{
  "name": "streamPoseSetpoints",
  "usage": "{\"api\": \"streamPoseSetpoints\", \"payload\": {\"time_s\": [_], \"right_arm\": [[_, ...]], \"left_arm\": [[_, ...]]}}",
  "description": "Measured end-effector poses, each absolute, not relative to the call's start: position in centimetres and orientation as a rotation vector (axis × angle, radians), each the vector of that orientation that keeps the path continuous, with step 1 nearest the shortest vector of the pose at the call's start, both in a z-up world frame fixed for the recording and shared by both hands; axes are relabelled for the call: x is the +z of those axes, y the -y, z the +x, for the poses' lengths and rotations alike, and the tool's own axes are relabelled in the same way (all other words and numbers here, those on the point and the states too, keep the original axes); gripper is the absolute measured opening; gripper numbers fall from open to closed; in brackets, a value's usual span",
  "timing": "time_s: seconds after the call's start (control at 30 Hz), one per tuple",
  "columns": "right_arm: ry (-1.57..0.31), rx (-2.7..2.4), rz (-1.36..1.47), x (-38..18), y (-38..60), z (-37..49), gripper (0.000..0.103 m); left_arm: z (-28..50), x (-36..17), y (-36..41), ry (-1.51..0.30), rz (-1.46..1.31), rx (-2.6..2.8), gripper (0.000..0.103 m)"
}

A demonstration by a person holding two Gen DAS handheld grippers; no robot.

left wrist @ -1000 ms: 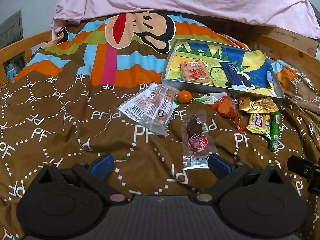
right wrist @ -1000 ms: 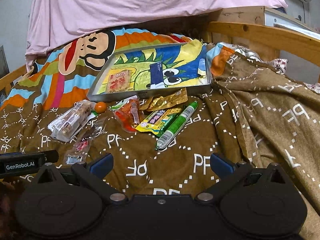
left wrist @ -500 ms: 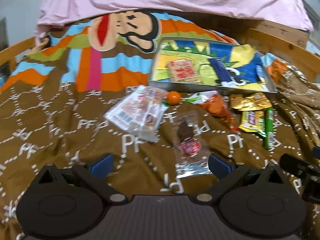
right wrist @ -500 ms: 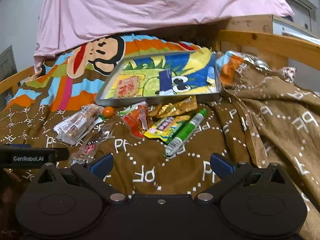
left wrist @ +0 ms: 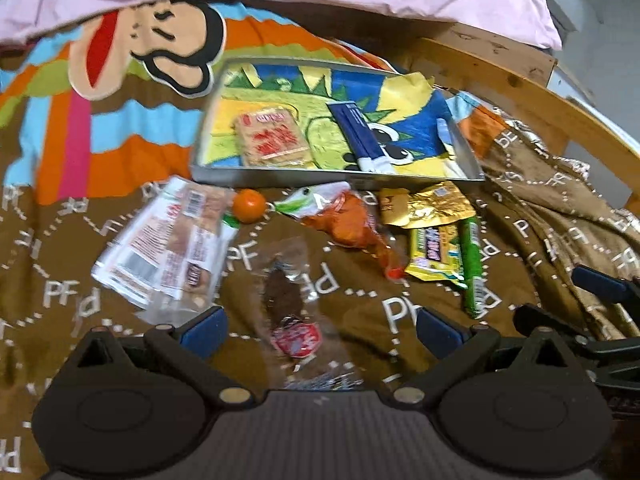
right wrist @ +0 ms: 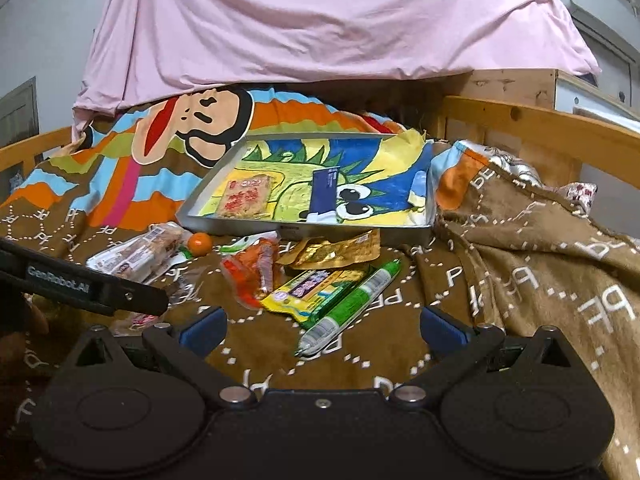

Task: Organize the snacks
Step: 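Pull both tools back from the tray toward the remaining snacks, then grasp the orange spicy-snack bag with the right tool while the left tool grasps the jerky packet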

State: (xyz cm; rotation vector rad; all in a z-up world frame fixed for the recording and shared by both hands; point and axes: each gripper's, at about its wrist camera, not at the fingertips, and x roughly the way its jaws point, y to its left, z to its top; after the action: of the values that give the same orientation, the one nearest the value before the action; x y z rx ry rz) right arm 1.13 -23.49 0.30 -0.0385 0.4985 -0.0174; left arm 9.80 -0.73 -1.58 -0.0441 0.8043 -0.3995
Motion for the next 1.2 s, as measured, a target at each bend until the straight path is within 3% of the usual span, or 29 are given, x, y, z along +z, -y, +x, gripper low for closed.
{"api": "streamPoseSetpoints", "payload": {"time_s": [0.5,1.03,1.2], "right_arm": [[-0.572,0.303,-0.035,1.8,23.8,13.5,0.1],[-0.766,0.424,-0.067,-2.3,20.0,20.8,0.08],[-0.794,0.412,-0.115,-3.0,20.2,20.6,0.072]], "left_arm": [[14.3,-4.3,-0.7,-0.955,-0.12,-0.405,0.098],[16.2,-5.0,-1.6,-1.003,-0.187,-0.393,0.067],[16.3,-5.0,-2.0,-1.01,-0.222,-0.383,0.063]]}}
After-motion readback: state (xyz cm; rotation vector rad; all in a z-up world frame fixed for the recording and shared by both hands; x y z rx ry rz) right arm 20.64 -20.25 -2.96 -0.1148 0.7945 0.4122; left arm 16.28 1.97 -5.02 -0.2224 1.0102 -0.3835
